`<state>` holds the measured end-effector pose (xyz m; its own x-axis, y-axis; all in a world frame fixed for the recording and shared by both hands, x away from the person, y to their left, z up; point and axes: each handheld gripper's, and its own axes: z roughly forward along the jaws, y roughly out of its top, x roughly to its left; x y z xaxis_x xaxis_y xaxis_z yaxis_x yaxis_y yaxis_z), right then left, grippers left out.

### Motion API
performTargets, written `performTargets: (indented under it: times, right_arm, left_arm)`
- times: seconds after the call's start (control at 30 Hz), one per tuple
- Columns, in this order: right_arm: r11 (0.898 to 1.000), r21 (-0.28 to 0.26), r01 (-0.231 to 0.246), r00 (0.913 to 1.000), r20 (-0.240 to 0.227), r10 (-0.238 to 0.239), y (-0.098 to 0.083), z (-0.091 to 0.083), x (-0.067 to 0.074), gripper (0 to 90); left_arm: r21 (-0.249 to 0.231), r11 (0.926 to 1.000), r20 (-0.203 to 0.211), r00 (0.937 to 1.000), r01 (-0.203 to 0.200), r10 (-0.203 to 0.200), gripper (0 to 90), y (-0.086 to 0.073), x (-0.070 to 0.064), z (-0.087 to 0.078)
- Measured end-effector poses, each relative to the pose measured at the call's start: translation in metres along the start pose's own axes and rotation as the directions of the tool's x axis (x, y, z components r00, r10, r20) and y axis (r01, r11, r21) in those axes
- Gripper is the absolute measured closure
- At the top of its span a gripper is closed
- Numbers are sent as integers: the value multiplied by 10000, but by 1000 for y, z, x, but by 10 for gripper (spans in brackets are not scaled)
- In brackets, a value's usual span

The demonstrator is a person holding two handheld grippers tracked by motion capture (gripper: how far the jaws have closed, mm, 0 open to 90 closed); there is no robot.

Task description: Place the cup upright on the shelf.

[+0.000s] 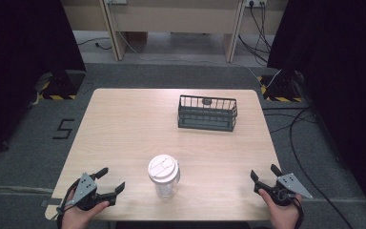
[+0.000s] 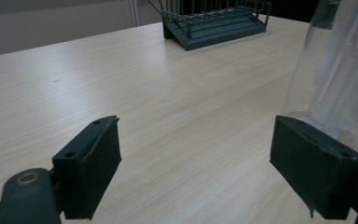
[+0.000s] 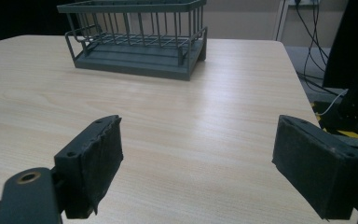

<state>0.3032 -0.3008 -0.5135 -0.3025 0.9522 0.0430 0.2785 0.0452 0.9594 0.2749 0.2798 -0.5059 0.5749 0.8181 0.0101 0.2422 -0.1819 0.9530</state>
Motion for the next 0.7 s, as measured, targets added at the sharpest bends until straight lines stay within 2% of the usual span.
performTargets:
  times: [0.17,0.27,0.47,0.53,0.7]
  right_arm:
    - [10000,-1,-17,10000,18,17,0,0,0,164]
    - [9999,59,129,9999,17,-130,0,0,1,166]
    - [9999,101,127,9999,1,-127,0,1,2,171]
    - [9998,105,178,9998,23,-178,0,1,1,173]
    - [9998,150,114,9999,-15,-114,1,2,1,174]
  left_arm:
    - [-267,9996,501,9987,24,-11,154,4,-14,7]
    - [-302,9995,829,9966,16,9,153,6,-23,13]
    - [-370,9984,1125,9926,-419,458,153,13,-42,27]
    - [-351,9971,1237,9897,-681,719,153,14,-46,32]
    - [-391,9975,1754,9823,-596,656,152,16,-56,42]
